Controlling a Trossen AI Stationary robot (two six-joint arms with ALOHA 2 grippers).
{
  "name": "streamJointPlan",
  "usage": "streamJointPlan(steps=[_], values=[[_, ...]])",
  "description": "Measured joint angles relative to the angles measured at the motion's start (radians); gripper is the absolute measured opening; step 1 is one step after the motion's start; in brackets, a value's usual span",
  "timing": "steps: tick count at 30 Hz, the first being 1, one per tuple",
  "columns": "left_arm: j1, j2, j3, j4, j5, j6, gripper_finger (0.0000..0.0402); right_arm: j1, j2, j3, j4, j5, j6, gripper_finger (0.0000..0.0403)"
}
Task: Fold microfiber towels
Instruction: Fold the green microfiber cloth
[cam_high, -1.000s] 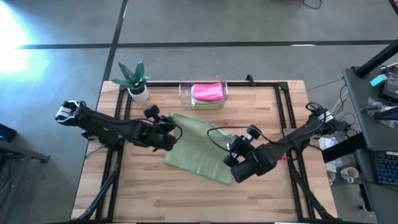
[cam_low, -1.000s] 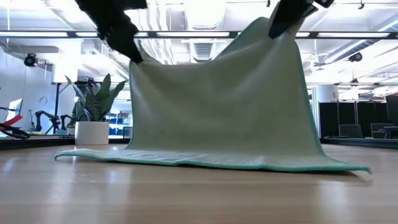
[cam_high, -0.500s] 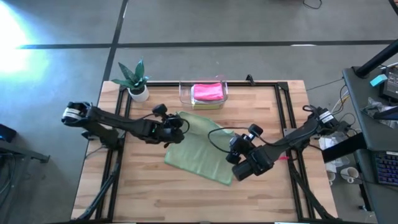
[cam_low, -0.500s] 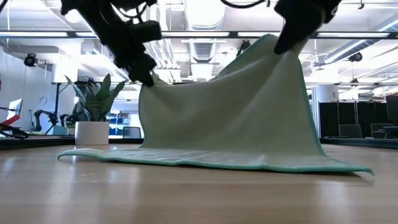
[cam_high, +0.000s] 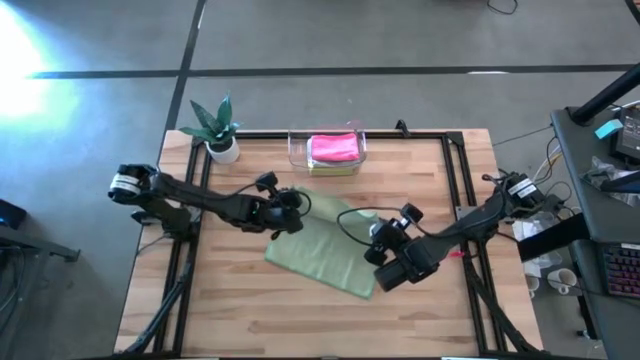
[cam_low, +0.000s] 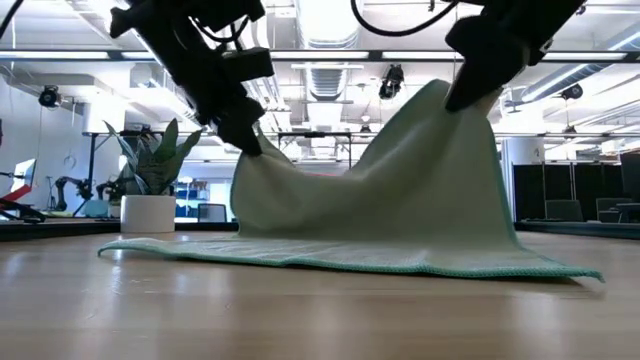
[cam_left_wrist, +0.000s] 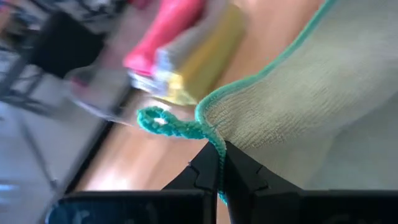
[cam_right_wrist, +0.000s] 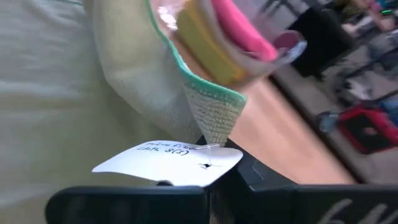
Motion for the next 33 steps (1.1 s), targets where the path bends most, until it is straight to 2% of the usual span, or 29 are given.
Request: streamJointPlan(steps=[5, 10, 14, 17, 21, 25, 30, 33], values=[[-0.032, 0.0, -0.004, -0.004, 0.103, 0.0, 0.0, 0.012, 0.0, -0.027, 0.174, -0.069, -0.1, 0.0009], [-0.064, -0.001, -0.004, -0.083, 0.204, 0.004, 0.0, 0.045, 0.0, -0.046, 0.269, -0.15, -0.106, 0.0009], [-0.093, -0.001, -0.006, -0.16, 0.261, 0.027, 0.0, 0.087, 0.0, -0.046, 0.281, -0.174, -0.1, 0.0009], [-0.113, -0.001, -0.017, -0.174, 0.268, 0.053, 0.0, 0.109, 0.0, -0.046, 0.282, -0.193, -0.092, 0.0009], [-0.123, -0.001, -0.032, -0.175, 0.305, 0.066, 0.0, 0.121, 0.007, -0.055, 0.322, -0.282, -0.111, 0.0009], [-0.123, -0.001, -0.051, -0.176, 0.348, 0.076, 0.0, 0.122, 0.03, -0.065, 0.336, -0.297, -0.098, 0.0009], [-0.122, -0.001, -0.049, -0.186, 0.454, 0.075, 0.0, 0.122, 0.061, -0.063, 0.379, -0.316, -0.092, 0.0011], [-0.122, -0.001, -0.042, -0.184, 0.495, 0.073, 0.0011, 0.122, 0.073, -0.047, 0.388, -0.353, -0.091, 0.0025]])
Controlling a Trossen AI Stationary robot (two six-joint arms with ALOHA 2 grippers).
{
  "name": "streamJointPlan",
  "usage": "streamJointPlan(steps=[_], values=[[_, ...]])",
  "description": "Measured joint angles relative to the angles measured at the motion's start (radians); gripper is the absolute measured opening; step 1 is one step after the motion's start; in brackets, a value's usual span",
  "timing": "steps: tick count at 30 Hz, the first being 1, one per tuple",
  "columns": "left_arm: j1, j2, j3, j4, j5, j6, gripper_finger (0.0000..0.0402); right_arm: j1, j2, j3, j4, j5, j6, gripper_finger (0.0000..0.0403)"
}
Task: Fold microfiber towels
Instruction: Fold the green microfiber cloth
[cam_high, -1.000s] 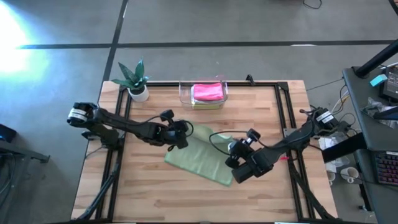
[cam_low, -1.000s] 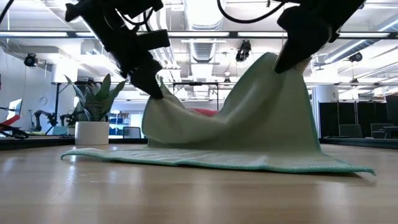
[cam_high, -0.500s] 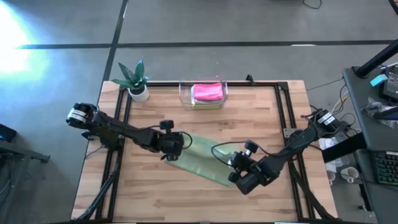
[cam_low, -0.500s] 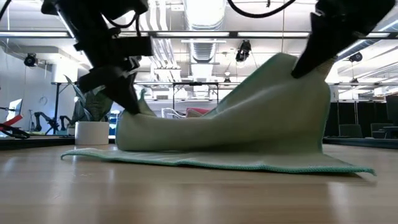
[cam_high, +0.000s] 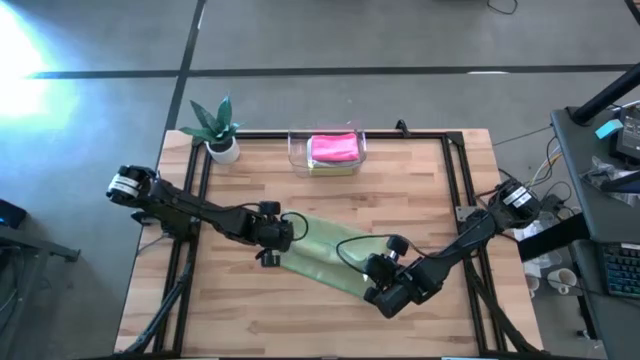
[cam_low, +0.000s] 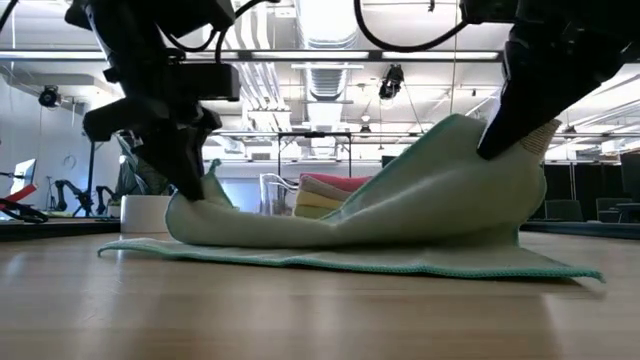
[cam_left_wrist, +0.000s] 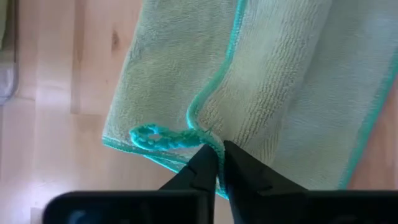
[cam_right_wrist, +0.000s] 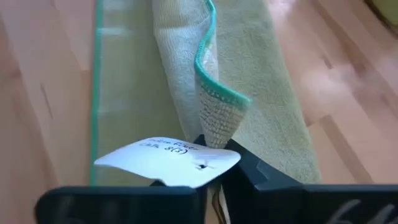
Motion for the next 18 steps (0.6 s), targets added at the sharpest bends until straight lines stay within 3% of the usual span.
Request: streamJointPlan(steps=[9, 14, 18], values=[[0.0, -0.001, 0.024, -0.03, 0.034, -0.035, 0.0114, 0.001, -0.004, 0.001, 0.016, -0.039, 0.045, 0.0101], [0.0, -0.002, 0.081, -0.204, 0.185, -0.102, 0.0167, 0.012, -0.006, 0.023, 0.005, -0.163, 0.035, 0.0135], [-0.002, -0.02, 0.111, -0.325, 0.196, -0.104, 0.0176, 0.027, -0.01, 0.059, -0.079, -0.181, 0.04, 0.0151]])
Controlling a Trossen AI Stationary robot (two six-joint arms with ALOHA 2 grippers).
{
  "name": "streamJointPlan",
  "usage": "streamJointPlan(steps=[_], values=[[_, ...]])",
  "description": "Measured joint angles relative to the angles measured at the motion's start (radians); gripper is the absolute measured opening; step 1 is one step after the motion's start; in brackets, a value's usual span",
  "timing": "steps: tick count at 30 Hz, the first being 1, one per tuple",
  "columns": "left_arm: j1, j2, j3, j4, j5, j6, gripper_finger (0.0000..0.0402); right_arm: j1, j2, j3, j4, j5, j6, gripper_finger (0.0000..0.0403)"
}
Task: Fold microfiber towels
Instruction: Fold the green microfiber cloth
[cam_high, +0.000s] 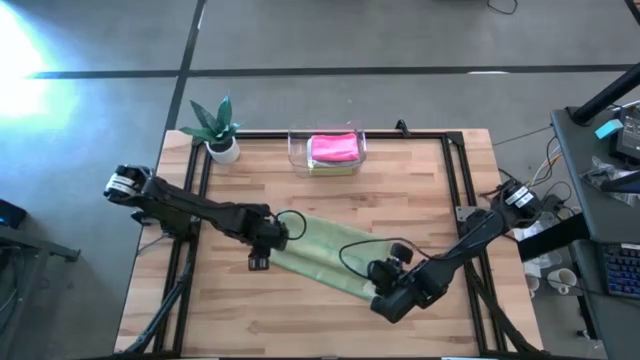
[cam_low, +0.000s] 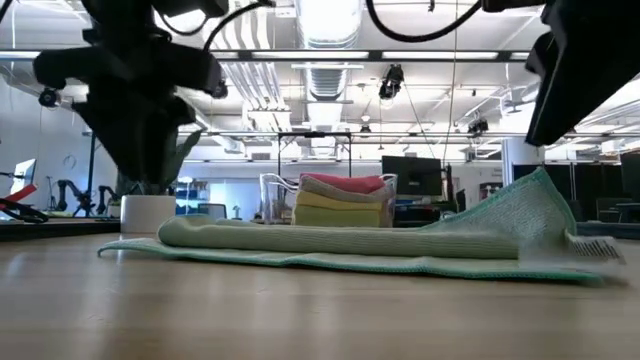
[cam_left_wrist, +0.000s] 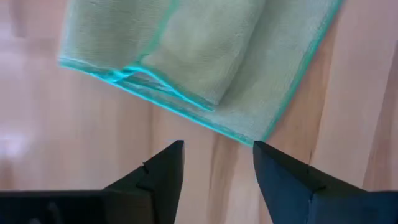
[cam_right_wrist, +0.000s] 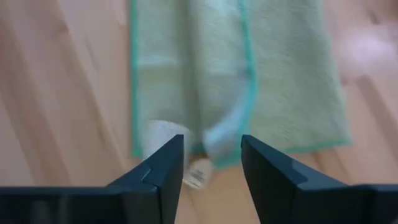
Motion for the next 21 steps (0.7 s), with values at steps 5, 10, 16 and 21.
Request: streamJointPlan(steps=[5, 10, 16, 21], values=[[0.002, -0.067, 0.005, -0.015, -0.112, -0.001, 0.0169, 0.007, -0.034, 0.019, -0.141, 0.029, 0.041, 0.0154], [0.029, -0.11, 0.005, 0.002, -0.236, -0.037, 0.0166, 0.006, -0.074, 0.007, -0.241, 0.092, 0.083, 0.0146], [0.088, -0.122, -0.024, 0.122, -0.187, -0.035, 0.0166, -0.041, -0.117, -0.064, -0.216, 0.094, 0.132, 0.0138], [0.181, -0.123, -0.047, 0.151, -0.051, 0.043, 0.0166, -0.104, -0.187, -0.14, -0.177, -0.018, 0.107, 0.0137]])
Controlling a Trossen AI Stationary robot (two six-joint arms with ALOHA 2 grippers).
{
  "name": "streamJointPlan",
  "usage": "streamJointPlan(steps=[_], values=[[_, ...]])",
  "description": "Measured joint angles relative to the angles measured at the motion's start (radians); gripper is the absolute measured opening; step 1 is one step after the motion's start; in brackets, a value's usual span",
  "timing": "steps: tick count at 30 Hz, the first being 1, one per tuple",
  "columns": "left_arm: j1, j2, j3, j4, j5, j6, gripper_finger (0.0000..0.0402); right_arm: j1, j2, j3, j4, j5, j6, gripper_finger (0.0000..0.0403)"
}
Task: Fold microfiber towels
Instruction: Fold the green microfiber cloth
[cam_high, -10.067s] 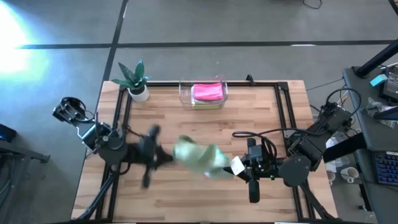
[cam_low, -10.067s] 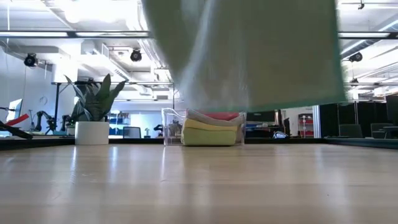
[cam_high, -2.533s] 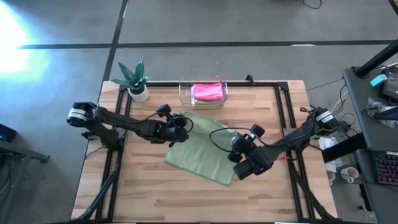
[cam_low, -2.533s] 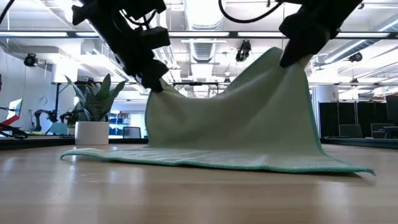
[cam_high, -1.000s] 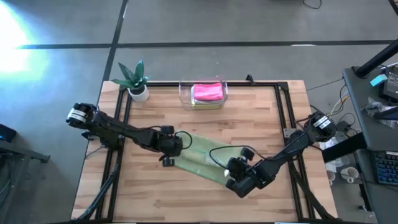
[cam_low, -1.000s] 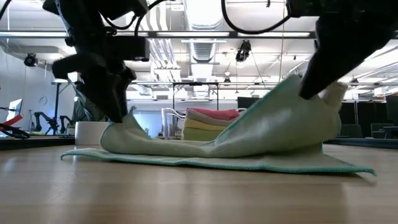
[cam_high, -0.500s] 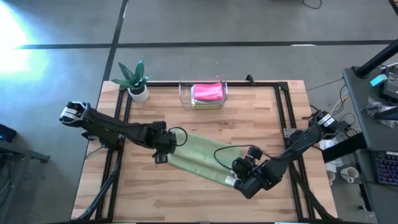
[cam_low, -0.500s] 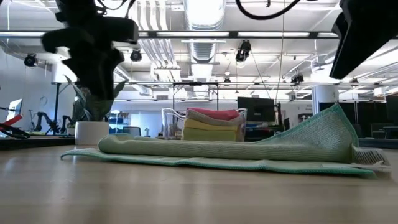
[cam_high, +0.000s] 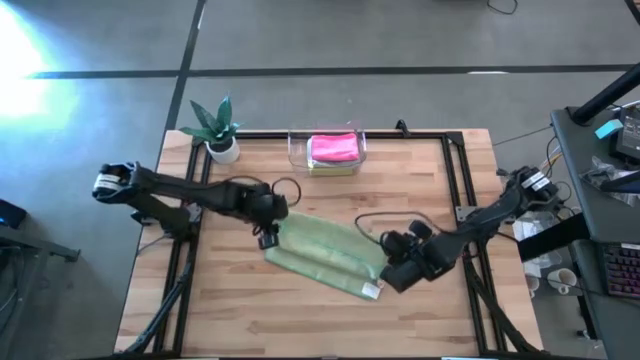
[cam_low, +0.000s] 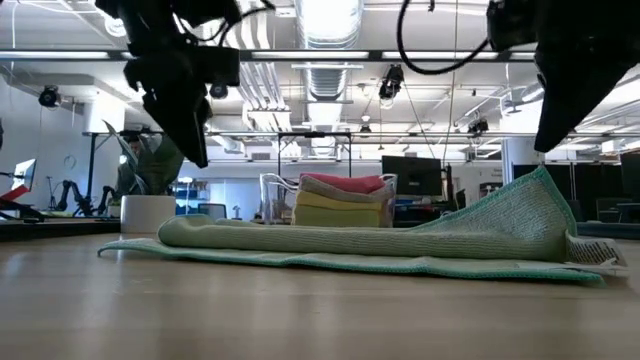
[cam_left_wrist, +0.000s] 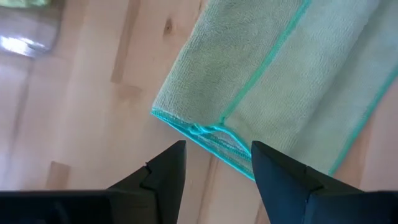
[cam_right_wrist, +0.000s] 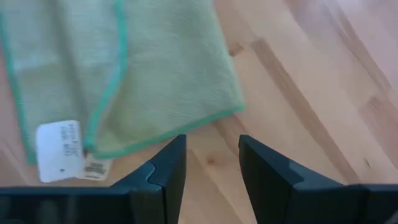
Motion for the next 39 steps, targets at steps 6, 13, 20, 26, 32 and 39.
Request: streamJointPlan(steps=[6, 13, 20, 26, 32, 39], values=[[0.158, -0.006, 0.005, 0.003, 0.183, 0.067, 0.0166, -0.073, -0.168, -0.094, 0.011, -0.041, -0.007, 0.0137], [0.242, 0.006, -0.039, 0.032, 0.375, 0.009, 0.0166, -0.085, -0.381, -0.244, 0.309, -0.067, 0.002, 0.0137], [0.237, 0.018, -0.136, 0.199, 0.415, -0.128, 0.0166, -0.087, -0.403, -0.433, 0.761, -0.062, -0.003, 0.0137], [0.237, 0.03, -0.172, 0.262, 0.417, -0.265, 0.0166, -0.087, -0.362, -0.458, 0.816, -0.062, -0.032, 0.0137], [0.236, 0.051, -0.172, 0.292, 0.413, -0.333, 0.0166, -0.087, -0.352, -0.458, 0.816, -0.062, -0.078, 0.0137], [0.224, 0.142, -0.167, 0.335, 0.413, -0.385, 0.0166, -0.089, -0.353, -0.458, 0.814, -0.062, -0.112, 0.0137]])
